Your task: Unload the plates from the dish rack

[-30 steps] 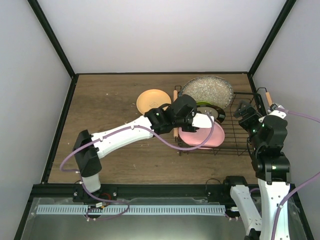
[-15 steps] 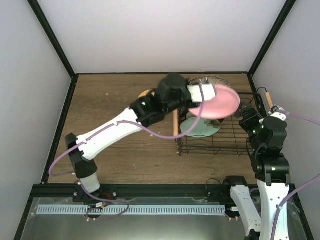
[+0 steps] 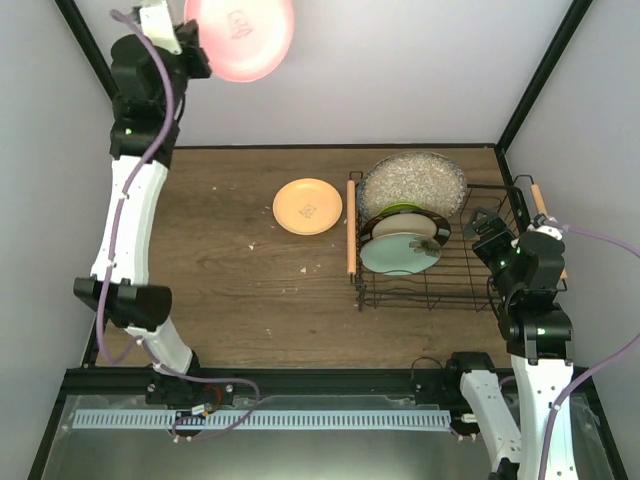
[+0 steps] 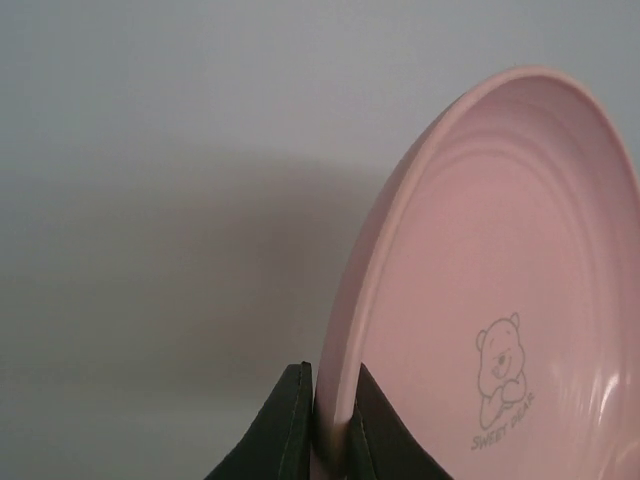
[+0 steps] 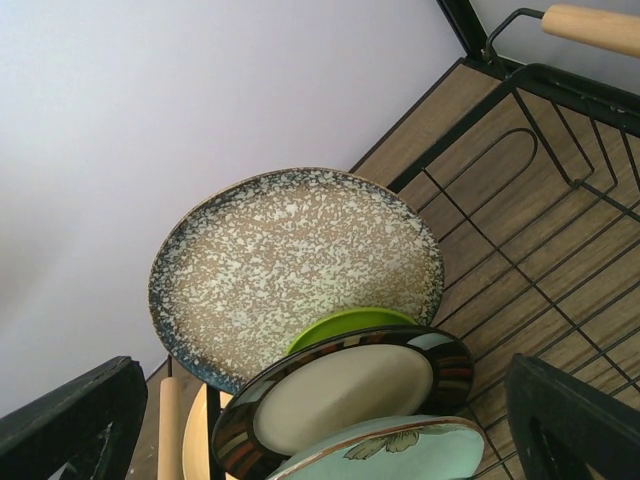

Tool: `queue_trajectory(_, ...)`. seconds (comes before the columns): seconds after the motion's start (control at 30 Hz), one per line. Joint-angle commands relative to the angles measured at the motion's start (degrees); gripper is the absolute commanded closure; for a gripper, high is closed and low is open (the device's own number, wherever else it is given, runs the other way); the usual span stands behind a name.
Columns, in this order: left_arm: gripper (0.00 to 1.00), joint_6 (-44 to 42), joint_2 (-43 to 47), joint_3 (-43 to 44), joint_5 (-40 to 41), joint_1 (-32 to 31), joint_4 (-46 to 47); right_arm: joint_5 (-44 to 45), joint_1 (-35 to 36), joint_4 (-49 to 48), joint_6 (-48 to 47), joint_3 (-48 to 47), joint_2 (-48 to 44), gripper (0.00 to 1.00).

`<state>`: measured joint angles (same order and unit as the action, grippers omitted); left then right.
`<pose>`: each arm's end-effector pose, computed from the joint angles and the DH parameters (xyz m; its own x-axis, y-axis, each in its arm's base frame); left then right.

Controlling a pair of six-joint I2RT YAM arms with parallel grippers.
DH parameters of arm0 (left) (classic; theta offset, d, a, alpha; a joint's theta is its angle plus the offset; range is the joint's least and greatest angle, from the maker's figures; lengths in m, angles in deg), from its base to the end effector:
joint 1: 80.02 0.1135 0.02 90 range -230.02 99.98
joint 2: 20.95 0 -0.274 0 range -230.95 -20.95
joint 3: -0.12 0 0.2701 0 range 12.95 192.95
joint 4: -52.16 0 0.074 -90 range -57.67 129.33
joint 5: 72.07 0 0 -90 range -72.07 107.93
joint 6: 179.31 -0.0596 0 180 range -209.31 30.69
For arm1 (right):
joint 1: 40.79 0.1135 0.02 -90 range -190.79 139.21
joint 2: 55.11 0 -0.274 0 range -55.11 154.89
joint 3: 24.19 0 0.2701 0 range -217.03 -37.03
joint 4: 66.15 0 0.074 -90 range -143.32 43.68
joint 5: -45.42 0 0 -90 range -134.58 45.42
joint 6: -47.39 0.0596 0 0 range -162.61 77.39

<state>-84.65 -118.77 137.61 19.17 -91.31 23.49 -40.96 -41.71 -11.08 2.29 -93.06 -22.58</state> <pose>0.3889 -0.0763 0.5829 0.1723 -0.1172 -0.9780 0.1895 0.9783 -0.0839 0.1329 -0.0059 0.3780 -0.1739 0.7073 -0.6851 0.2803 0.7025 0.6541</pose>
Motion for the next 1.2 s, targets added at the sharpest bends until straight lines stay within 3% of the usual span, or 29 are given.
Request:
queue_trajectory(0.0,0.96,22.97,-7.92,-8.58,-18.25,9.55,-9.09,-0.63,0.62,-1.61,0.45,-0.49,0.85,0.0)
queue_trajectory(0.3,0.96,24.52,-16.16,-22.88,-27.8,9.97,-11.03,0.43,0.57,-0.39,-0.51,-3.1,1.55,0.0)
queue_trajectory(0.7,0.96,22.43,-23.06,-25.29,-26.96,1.35,-12.09,3.61,0.58,3.58,-0.6,-5.96,-0.09,0.0)
queue_trajectory(1.17,0.96,21.1,-27.36,-24.32,-25.58,0.58,-11.29,5.08,0.58,6.25,-1.1,-7.6,-0.66,0.0)
